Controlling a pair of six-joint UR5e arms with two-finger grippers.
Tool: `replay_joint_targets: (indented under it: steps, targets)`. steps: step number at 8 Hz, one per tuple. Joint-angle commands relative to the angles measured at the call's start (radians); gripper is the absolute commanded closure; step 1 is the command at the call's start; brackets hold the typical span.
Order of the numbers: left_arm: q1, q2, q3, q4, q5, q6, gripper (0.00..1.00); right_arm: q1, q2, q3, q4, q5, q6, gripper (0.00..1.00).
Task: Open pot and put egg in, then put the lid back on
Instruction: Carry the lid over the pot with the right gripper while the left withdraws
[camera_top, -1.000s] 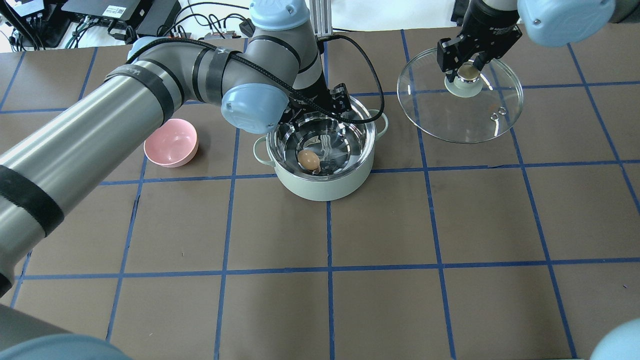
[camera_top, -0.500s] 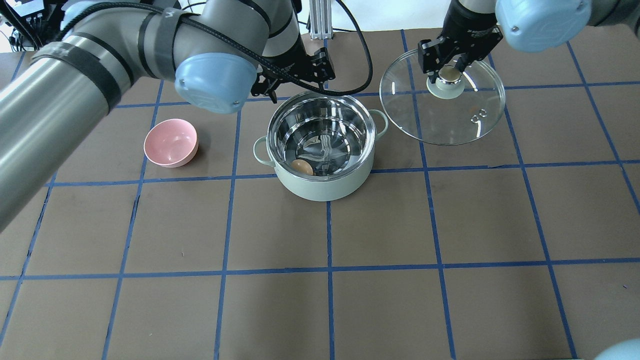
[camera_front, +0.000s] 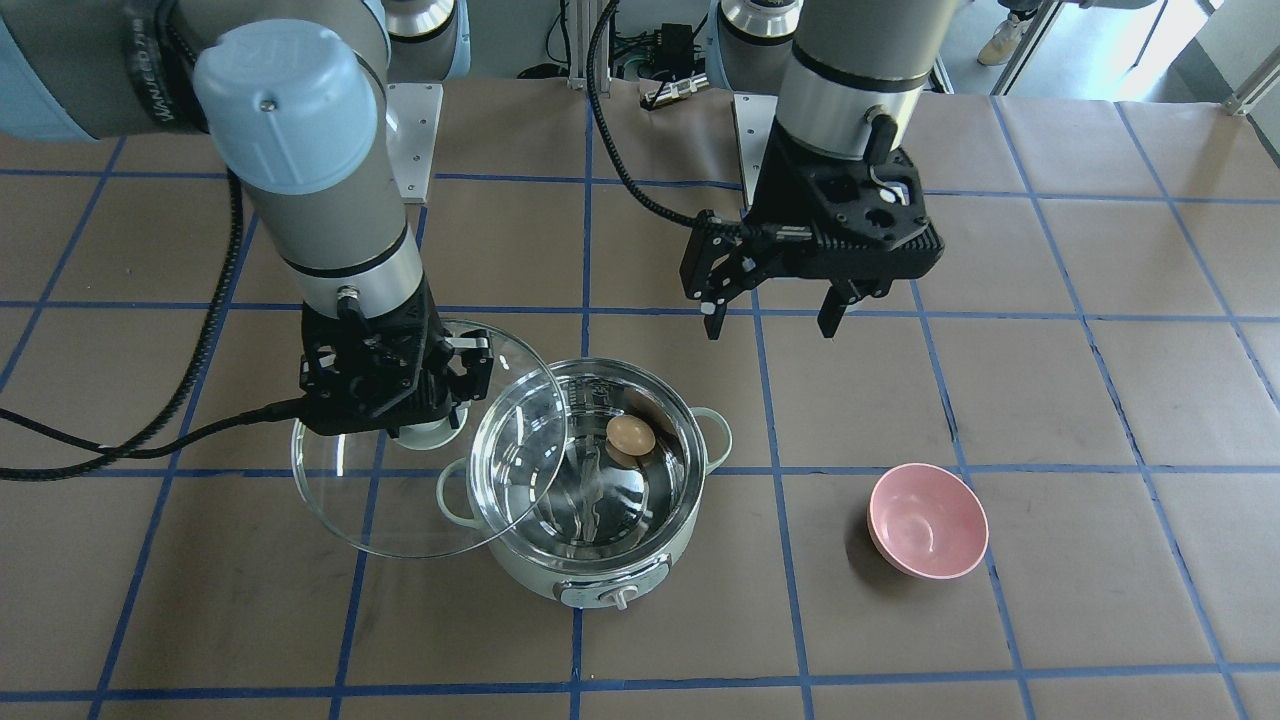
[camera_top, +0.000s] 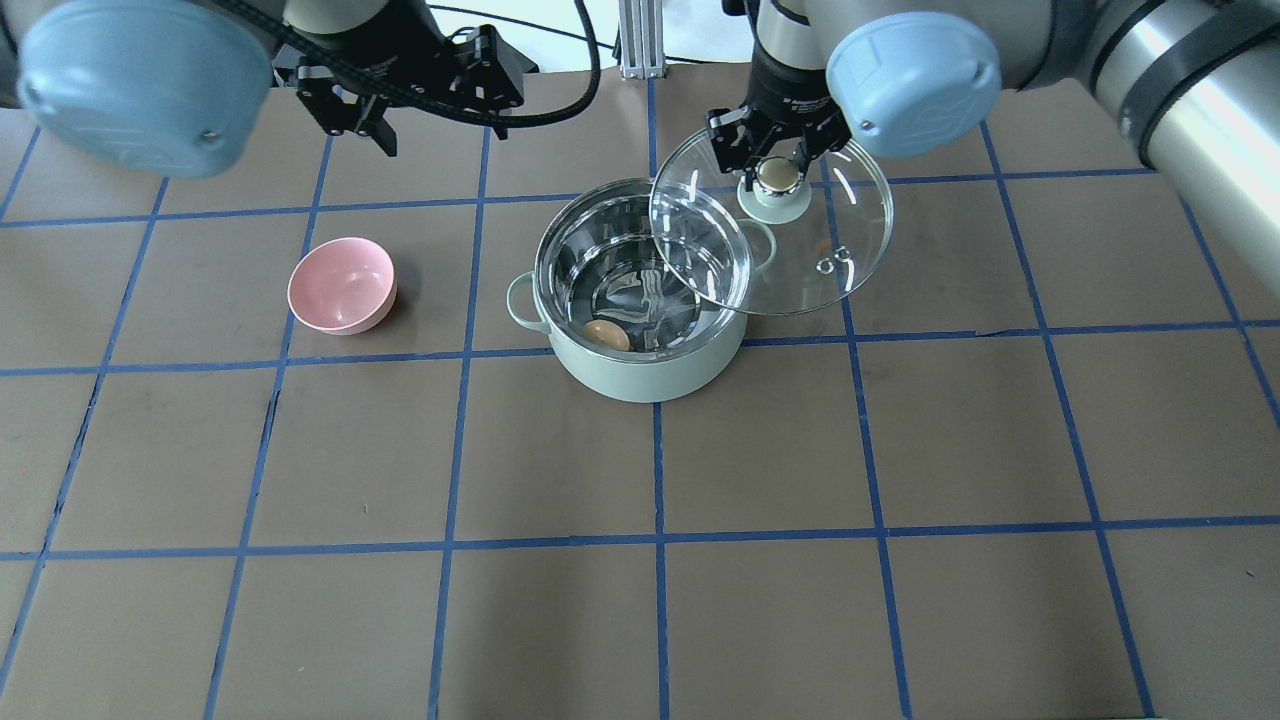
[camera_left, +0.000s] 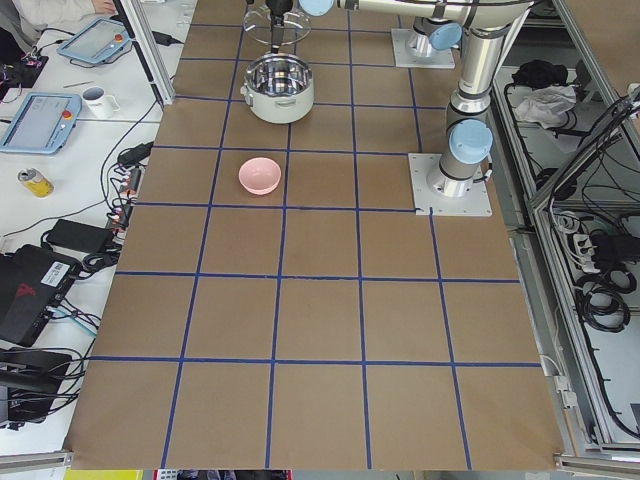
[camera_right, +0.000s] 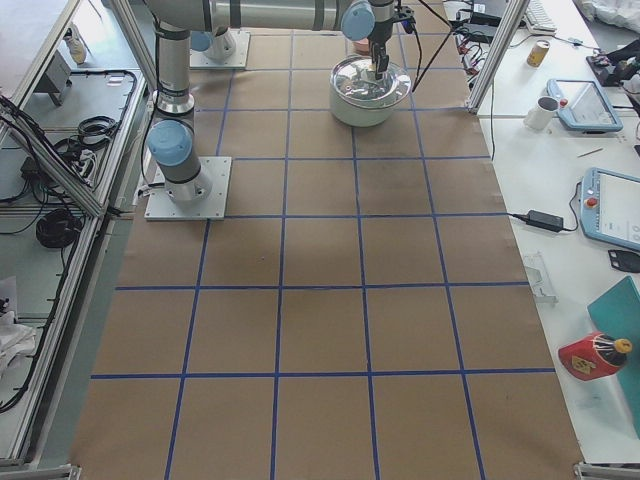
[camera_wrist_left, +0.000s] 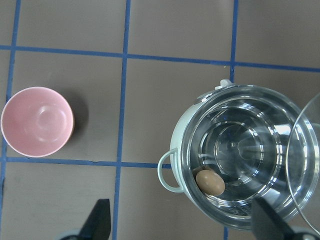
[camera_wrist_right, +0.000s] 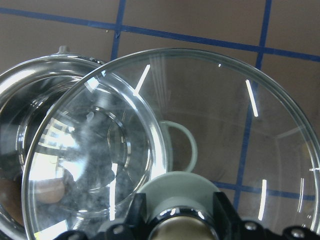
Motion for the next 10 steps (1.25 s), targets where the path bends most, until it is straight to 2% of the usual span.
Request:
replay_joint_targets:
  steps: [1, 3, 5, 6, 9, 10]
  targets:
    - [0.062, 0.114, -0.001, -0.147, -0.001, 0.165, 0.00, 0.116, 0.069, -0.033, -0.046, -0.027, 0.155, 1.00]
    - [0.106, 0.122, -0.012, -0.185, 0.004, 0.191, 0.00, 0.190, 0.132, -0.060, -0.078, -0.032, 0.235, 1.00]
    - [0.239, 0.119, -0.018, -0.188, -0.002, 0.226, 0.00, 0.193, 0.149, -0.060, -0.079, -0.029, 0.237, 1.00]
    - [0.253, 0.105, -0.018, -0.185, -0.002, 0.233, 0.00, 0.193, 0.149, -0.060, -0.089, -0.020, 0.236, 1.00]
    - [0.237, 0.088, -0.067, -0.173, -0.004, 0.233, 0.00, 0.195, 0.163, -0.060, -0.107, -0.016, 0.220, 1.00]
    - [0.189, 0.086, -0.070, -0.113, -0.004, 0.211, 0.00, 0.195, 0.166, -0.059, -0.107, -0.015, 0.217, 1.00]
